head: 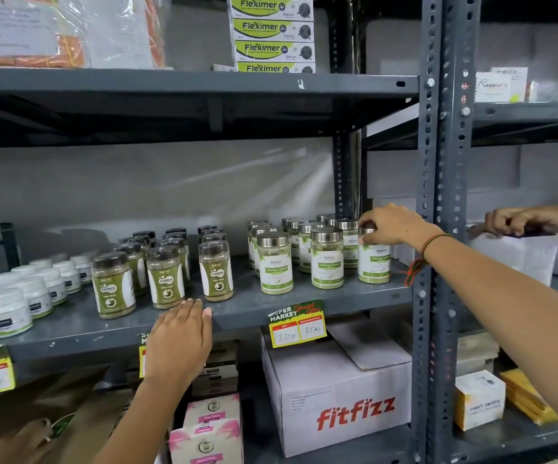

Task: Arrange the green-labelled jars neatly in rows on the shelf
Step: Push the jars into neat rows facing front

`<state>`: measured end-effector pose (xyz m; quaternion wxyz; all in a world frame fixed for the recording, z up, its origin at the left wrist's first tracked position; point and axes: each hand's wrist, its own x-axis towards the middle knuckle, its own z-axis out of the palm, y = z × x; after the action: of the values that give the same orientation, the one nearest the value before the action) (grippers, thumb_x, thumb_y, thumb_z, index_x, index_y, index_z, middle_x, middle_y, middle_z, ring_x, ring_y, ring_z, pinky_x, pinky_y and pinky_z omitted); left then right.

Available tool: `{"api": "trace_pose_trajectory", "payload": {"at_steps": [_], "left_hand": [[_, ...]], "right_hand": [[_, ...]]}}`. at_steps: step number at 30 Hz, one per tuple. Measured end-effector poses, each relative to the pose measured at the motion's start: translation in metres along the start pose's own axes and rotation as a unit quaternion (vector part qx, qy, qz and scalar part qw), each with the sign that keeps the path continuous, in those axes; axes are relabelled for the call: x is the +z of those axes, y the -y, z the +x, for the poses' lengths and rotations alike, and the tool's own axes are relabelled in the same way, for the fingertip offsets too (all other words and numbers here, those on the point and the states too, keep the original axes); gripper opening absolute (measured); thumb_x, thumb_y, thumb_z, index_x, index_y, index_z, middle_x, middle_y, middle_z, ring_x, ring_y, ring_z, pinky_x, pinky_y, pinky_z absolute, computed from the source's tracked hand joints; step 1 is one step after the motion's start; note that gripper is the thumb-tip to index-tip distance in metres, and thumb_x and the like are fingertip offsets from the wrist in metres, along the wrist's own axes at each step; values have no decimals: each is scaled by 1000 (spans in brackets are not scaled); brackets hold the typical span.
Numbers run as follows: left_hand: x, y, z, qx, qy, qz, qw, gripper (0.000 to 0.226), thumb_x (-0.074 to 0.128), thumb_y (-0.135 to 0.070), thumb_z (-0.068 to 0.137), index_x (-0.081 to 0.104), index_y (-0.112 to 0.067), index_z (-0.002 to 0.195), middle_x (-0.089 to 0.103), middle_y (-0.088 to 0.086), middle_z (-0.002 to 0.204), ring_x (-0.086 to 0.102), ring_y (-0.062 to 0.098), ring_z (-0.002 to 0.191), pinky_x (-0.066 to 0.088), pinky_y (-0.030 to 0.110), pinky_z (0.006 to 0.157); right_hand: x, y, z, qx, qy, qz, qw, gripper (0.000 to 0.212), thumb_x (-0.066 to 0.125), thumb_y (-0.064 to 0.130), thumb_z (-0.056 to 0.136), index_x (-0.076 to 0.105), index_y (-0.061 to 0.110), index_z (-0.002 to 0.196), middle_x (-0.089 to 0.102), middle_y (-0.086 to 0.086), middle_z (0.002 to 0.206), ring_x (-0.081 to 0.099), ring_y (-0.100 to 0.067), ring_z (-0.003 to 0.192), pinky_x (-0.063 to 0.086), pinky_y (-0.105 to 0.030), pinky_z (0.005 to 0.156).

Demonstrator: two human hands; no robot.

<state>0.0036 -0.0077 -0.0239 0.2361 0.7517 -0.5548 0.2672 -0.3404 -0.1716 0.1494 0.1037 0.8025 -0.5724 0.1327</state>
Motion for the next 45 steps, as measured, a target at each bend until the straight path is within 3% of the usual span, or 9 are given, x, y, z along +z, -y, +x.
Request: {"api": "trace_pose_trajectory", "payload": {"at_steps": [8,12,18,21,24,29,41,45], "left_hand": [[-1,0,-1,-4,-1,1,1000,56,27,-39,96,68,-4,112,70,14,111,64,27,107,47,43,94],[-1,0,0,-4,0,3,1000,55,29,-38,96,68,-4,111,70,15,110,64,27,106,48,43,93],[1,0,-1,-2,-3,0,1000,55,29,-37,96,68,-2,110,71,15,109,65,28,105,48,44,93],[2,1,0,-1,-3,6,1000,54,29,-37,96,68,-2,110,70,15,109,65,28,105,48,44,93],[2,1,1,-2,-1,7,1000,55,28,-38,96,68,-3,112,70,15,111,64,28,106,48,44,94],[2,1,1,-2,-1,8,1000,56,27,-39,96,68,-5,113,70,13,112,64,26,108,47,43,94],[1,2,0,8,-4,11,1000,52,30,-37,96,68,-4,111,70,14,111,65,27,105,48,42,93],[1,2,1,6,-6,-1,1000,54,28,-38,97,68,-6,113,70,13,113,63,26,108,47,42,94]], "right_hand": [[4,-3,5,-5,-5,12,1000,61,68,59,80,58,32,133,63,-6,130,59,-32,117,52,-48,95],[7,-8,10,-13,9,20,1000,65,59,63,83,53,31,139,60,-8,135,59,-33,117,51,-49,95],[10,23,5,-95,-112,51,988,71,41,70,89,58,17,133,64,-14,127,59,-34,117,53,-50,91],[11,41,6,-117,-53,58,990,87,40,80,81,53,18,140,58,-12,139,57,-32,124,50,-49,97],[15,50,12,-118,-13,44,992,85,50,75,82,46,21,147,53,-10,145,53,-31,129,47,-45,103],[17,54,13,-137,-26,47,989,71,59,60,87,50,19,144,59,-5,139,57,-27,123,44,-36,99],[18,52,15,-144,-7,64,987,74,60,62,86,47,20,146,57,-5,141,55,-26,126,43,-38,102],[19,50,20,-132,-3,80,988,77,62,64,82,48,23,144,60,-6,136,58,-26,120,46,-36,96]]}}
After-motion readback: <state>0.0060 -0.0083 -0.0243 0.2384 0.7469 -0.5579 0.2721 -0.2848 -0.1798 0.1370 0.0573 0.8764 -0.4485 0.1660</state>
